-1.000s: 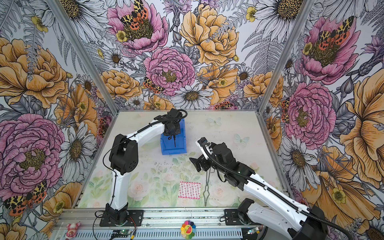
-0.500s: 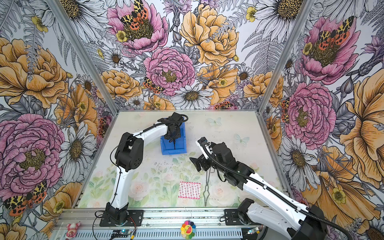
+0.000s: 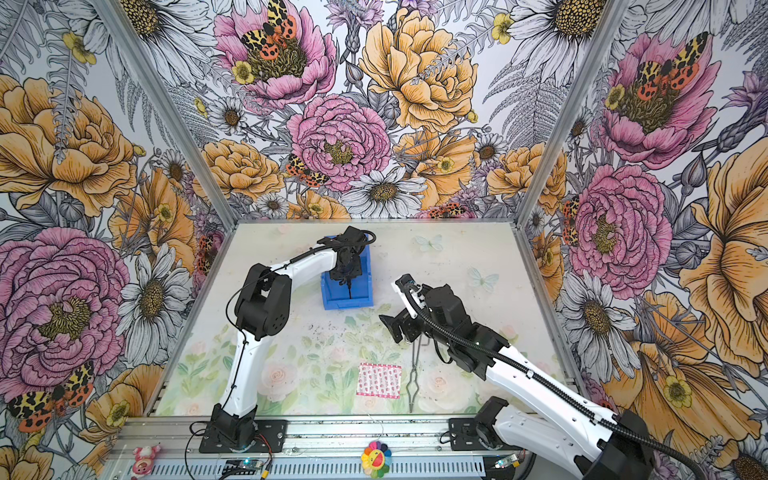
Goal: Put the screwdriver in the bin
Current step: 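Lift the screwdriver with the left gripper and carry it over the blue bin, then lower the screwdriver into the blue bin and open the left gripper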
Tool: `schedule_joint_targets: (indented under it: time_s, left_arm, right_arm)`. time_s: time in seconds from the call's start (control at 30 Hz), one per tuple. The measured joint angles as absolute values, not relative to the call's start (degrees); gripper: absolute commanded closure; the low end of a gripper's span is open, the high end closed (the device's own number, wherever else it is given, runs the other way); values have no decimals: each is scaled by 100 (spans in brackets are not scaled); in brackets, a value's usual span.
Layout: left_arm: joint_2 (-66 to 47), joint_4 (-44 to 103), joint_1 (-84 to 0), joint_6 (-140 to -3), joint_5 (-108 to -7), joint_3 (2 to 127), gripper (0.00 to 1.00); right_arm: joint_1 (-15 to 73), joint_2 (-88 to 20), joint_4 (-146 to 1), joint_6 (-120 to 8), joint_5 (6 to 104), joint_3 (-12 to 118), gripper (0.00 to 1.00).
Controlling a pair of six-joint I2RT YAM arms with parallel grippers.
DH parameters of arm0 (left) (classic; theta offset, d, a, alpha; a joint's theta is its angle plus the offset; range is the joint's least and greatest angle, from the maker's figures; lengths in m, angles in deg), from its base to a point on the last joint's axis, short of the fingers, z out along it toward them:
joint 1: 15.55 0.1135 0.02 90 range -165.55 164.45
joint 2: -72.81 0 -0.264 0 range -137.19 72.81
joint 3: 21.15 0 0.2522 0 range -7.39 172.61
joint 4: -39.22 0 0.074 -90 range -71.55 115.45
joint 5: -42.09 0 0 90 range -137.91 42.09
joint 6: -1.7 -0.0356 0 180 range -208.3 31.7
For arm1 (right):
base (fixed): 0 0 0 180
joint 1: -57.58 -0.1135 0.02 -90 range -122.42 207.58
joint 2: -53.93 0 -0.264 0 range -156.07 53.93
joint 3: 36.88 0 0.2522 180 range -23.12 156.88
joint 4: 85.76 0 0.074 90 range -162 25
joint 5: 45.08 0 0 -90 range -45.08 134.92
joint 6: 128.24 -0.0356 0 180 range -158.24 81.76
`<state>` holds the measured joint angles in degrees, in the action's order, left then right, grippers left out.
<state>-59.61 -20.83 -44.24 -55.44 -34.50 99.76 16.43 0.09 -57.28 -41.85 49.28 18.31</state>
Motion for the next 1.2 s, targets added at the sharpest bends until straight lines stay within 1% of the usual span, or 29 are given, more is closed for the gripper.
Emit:
schedule_joint_targets:
  time_s: [0.13,0.27,0.43,0.6,0.87,1.2]
  left_arm:
    - [-5961,-2085,-4424,-5522,-3447,9976,70]
    - [-5961,-2085,-4424,-5520,-3445,9976,62]
    - [-5882,-2085,-4424,-5524,-3443,9937,58]
    - [-5517,-2087,-4454,-5522,-3439,9755,53]
    - [-4265,-2085,-4625,-5524,-3325,8936,46]
    - [-2094,-2089,-5145,-5426,-3023,7275,37]
  right_arm:
    - [1643,9,-5728,-4185,4928,1831,1]
    - [1643,24,-5728,-4183,4928,1831,0]
    - [1643,50,-5728,-4183,4926,1831,0]
    - [1643,218,-5728,-4183,4926,1831,0]
    - [1659,586,-5745,-4216,4830,1748,0]
    - [1670,1064,-5631,-4341,4450,1547,0]
